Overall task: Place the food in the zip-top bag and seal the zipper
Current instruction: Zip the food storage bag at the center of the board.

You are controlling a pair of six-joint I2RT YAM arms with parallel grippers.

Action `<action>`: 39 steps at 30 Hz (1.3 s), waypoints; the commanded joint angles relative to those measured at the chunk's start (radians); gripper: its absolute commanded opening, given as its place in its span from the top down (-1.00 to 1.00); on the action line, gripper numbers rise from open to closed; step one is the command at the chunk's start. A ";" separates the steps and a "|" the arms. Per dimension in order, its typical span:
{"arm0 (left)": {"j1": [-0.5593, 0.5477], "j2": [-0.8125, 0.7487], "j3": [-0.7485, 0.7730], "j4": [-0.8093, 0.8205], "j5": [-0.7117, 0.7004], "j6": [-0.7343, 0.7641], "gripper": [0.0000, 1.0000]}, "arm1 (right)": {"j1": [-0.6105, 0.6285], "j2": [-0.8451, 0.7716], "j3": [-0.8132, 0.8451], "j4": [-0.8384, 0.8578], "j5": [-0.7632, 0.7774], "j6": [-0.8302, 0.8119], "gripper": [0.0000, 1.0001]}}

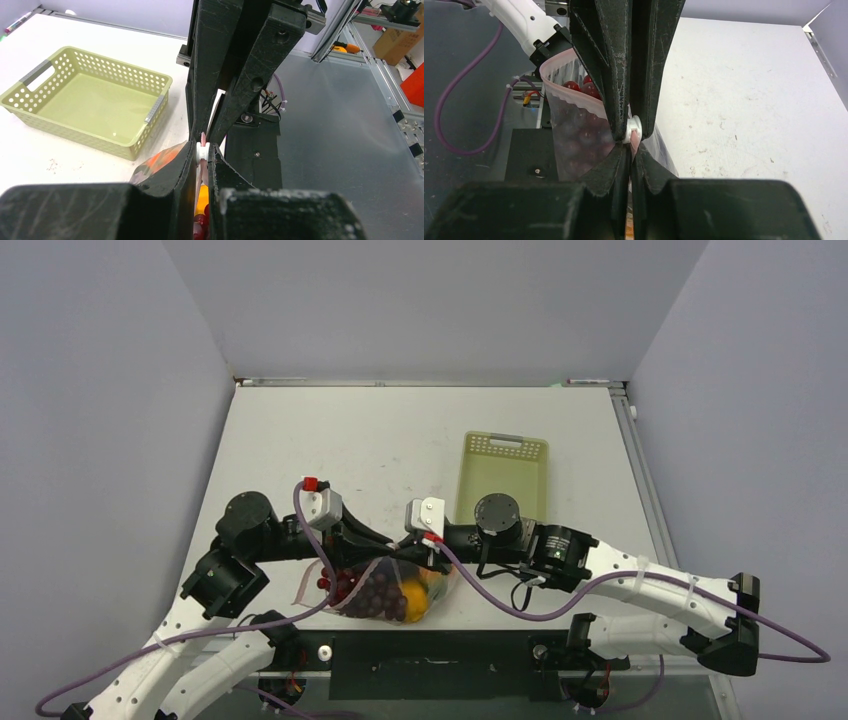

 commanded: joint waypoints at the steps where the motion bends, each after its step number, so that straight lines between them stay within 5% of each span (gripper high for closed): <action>1: 0.001 -0.008 0.010 0.007 -0.007 0.015 1.00 | -0.007 -0.068 -0.010 0.090 0.039 0.012 0.89; 39: 0.001 -0.047 0.007 -0.025 -0.142 0.046 1.00 | -0.006 -0.400 -0.150 0.230 0.478 0.087 0.90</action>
